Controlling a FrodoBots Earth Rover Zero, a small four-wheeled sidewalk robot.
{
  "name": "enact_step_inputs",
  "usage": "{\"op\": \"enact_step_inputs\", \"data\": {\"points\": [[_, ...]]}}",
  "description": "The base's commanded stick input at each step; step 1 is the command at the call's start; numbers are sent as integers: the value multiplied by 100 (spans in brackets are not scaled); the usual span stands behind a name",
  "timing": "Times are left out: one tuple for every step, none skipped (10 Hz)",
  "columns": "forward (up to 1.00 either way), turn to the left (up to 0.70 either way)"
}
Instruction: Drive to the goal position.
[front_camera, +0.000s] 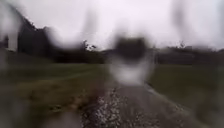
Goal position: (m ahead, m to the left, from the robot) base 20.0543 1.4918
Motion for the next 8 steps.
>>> {"op": "enact_step_inputs", "data": {"points": [[70, 0], [70, 0], [70, 0], [70, 0], [70, 0], [70, 0], [70, 0], [70, 0]]}}
